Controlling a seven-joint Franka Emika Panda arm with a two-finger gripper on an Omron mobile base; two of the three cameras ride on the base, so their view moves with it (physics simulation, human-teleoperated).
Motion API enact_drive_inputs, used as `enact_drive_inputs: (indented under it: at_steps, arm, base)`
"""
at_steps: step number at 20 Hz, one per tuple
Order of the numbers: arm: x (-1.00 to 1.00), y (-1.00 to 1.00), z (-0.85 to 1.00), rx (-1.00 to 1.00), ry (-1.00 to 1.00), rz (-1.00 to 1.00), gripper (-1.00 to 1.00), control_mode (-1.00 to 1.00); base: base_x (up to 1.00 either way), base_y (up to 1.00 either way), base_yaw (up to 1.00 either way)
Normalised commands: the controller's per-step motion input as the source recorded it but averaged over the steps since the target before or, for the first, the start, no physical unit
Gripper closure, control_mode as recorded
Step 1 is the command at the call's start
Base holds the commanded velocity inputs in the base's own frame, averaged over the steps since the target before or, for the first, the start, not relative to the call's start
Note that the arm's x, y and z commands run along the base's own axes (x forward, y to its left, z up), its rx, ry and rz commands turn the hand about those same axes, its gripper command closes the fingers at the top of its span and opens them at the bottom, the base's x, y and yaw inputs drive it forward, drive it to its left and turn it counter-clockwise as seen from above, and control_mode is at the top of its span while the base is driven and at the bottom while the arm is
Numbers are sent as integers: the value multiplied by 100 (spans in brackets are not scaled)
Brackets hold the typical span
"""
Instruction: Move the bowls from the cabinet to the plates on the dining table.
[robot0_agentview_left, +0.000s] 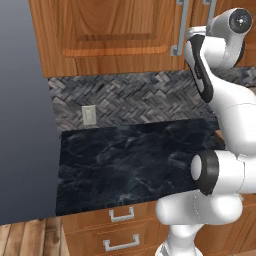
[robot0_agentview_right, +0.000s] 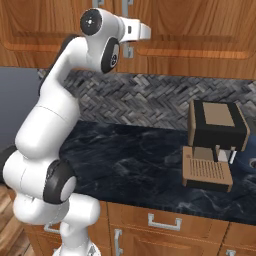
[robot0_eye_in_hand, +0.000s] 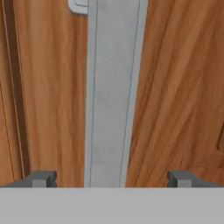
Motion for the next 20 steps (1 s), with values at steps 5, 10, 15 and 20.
enact_drive_inputs:
  at_steps: [5, 10, 15, 20]
  arm:
    - [42, -20, 0, 0, 0, 0, -100, -100]
    - [45, -6, 0, 0, 0, 0, 100, -100]
    - [7, -2, 0, 0, -1, 0, 100, -100]
    - [-15, -11, 6, 0, -6, 0, 100, -100]
  base:
    - [0, 0, 0]
    - [0, 0, 0]
    - [0, 0, 0]
    - [0, 0, 0]
